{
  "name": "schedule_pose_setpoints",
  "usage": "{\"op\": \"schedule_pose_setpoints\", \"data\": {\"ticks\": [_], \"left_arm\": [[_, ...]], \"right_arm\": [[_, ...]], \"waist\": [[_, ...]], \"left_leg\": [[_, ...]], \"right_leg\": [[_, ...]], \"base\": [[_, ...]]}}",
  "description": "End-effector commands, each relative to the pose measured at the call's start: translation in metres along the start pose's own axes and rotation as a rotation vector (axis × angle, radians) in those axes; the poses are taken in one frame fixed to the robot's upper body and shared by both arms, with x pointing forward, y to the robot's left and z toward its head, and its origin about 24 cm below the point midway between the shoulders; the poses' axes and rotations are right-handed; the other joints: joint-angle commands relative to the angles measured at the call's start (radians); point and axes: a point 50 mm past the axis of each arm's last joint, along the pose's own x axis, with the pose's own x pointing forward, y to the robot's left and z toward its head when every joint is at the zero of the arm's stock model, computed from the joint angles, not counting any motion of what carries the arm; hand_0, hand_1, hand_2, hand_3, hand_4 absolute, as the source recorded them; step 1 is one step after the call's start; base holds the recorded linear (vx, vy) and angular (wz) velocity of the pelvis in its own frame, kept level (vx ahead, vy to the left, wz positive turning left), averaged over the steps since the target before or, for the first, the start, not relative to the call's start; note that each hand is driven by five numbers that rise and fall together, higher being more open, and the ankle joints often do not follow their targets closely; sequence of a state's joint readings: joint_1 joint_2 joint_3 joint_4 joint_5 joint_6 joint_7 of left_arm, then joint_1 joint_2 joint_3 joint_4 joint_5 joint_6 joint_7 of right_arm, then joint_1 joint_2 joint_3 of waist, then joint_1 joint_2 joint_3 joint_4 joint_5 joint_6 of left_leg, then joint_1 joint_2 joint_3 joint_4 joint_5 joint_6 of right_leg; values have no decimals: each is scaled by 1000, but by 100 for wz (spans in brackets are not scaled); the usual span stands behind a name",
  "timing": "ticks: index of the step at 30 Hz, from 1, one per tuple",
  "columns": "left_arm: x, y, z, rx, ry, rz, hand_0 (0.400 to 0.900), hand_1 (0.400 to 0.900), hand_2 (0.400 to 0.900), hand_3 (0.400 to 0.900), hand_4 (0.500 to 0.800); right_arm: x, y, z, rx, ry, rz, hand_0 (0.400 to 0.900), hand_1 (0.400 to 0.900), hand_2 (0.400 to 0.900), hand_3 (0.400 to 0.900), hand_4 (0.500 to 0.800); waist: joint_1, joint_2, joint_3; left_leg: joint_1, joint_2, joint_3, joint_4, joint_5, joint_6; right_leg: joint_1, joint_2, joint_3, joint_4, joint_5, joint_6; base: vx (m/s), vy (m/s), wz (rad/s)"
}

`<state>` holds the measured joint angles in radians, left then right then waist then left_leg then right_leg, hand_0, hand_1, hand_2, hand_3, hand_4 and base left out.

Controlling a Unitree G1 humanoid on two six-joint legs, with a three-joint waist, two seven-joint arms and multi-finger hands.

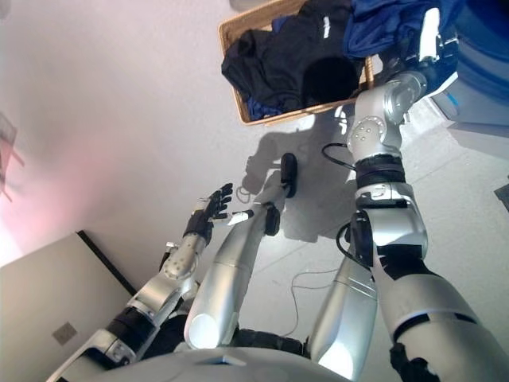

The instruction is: Put the clothes in the basket into the washing machine.

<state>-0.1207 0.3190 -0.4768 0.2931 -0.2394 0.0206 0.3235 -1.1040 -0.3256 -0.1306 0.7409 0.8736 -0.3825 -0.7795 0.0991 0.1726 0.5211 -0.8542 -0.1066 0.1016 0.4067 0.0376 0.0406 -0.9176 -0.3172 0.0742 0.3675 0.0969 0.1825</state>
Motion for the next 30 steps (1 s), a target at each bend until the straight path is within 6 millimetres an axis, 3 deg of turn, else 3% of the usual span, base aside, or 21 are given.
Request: {"op": "schedule_pose_setpoints", "data": {"ticks": [1, 8, 11, 16, 17, 18, 21, 23, 24, 26, 27, 29, 30], "left_arm": [[-9, 3, -8, -24, 22, -1, 900, 900, 900, 900, 800], [-12, 2, -21, 1, 73, -37, 900, 900, 900, 900, 800], [-14, 3, -22, 1, 74, -46, 900, 900, 900, 900, 800], [-17, 5, -29, 13, 101, -55, 900, 900, 900, 900, 800], [-18, 5, -30, 14, 103, -56, 900, 900, 900, 900, 800], [-18, 6, -31, 11, 105, -51, 900, 900, 900, 900, 800], [-18, 3, -32, 8, 110, -53, 900, 900, 900, 900, 800], [-16, 2, -30, 2, 104, -42, 900, 900, 900, 900, 800], [-16, 2, -31, 1, 105, -41, 900, 900, 900, 900, 800], [-13, 1, -28, -10, 101, -17, 900, 900, 900, 900, 800], [-13, 1, -29, -11, 103, -14, 900, 900, 900, 900, 800], [-11, -3, -23, -29, 86, -4, 900, 900, 900, 900, 800], [-10, -4, -22, -36, 82, 0, 900, 900, 900, 900, 800]], "right_arm": [[-19, 67, 72, 370, -191, 251, 400, 400, 400, 400, 500], [-19, 85, 93, 530, -179, 234, 400, 400, 400, 400, 500], [-6, 87, 105, 525, -175, 179, 400, 400, 400, 400, 500], [17, 72, 109, 468, -162, 75, 406, 406, 406, 406, 504], [20, 68, 104, 425, -149, 57, 869, 869, 869, 869, 781], [22, 65, 101, 401, -139, 48, 900, 900, 900, 900, 800], [24, 60, 89, 339, -112, 41, 900, 900, 900, 900, 800], [24, 47, 59, 219, -58, 36, 900, 900, 900, 900, 800], [23, 47, 58, 217, -57, 35, 900, 900, 900, 900, 800], [13, 33, 18, 89, 14, 20, 900, 900, 900, 900, 800], [11, 33, 17, 87, 16, 19, 900, 900, 900, 900, 800], [-7, 19, -21, -36, 76, 56, 900, 900, 900, 900, 800], [-11, 12, -31, -68, 89, 48, 900, 900, 900, 900, 800]], "waist": [[-3, 45, -22], [-3, 70, -75], [11, 90, -99], [35, 124, -135], [38, 126, -138], [41, 129, -143], [42, 130, -145], [33, 118, -137], [31, 118, -136], [13, 97, -123], [10, 95, -122], [-11, 69, -107], [-17, 61, -103]], "left_leg": [[93, -7, -29, -60, -65, -47], [175, -12, -6, -129, -60, -53], [192, -22, -5, -149, -55, -54], [209, -39, -10, -170, -46, -55], [210, -40, -10, -173, -46, -55], [210, -40, -11, -174, -45, -54], [215, -37, -10, -176, -44, -55], [221, -32, -6, -177, -43, -55], [223, -31, -5, -177, -43, -55], [232, -24, 0, -180, -44, -55], [233, -24, 1, -181, -43, -55], [242, -15, 5, -172, -48, -54], [245, -13, 5, -169, -50, -53]], "right_leg": [[67, 24, -57, -26, -9, -10], [132, 27, -40, -93, 13, -3], [144, 14, -36, -101, 15, 0], [155, 4, -36, -102, 12, 3], [156, 2, -36, -105, 12, 3], [157, 0, -35, -107, 13, 4], [163, 3, -39, -110, 16, 2], [174, 15, -40, -120, 20, -3], [176, 16, -40, -121, 21, -3], [188, 31, -37, -133, 28, -8], [190, 31, -37, -136, 30, -9], [208, 45, -37, -143, 31, -16], [217, 49, -38, -146, 32, -18]], "base": [[94, 33, -19], [88, 40, -13], [56, 31, 5], [51, 27, 10], [28, 19, 4], [19, -1, 4], [3, -8, -3], [6, -23, -12], [0, -18, -13], [-2, -35, -15], [-27, -33, -16], [-1, -35, -23], [21, -31, -18]]}}
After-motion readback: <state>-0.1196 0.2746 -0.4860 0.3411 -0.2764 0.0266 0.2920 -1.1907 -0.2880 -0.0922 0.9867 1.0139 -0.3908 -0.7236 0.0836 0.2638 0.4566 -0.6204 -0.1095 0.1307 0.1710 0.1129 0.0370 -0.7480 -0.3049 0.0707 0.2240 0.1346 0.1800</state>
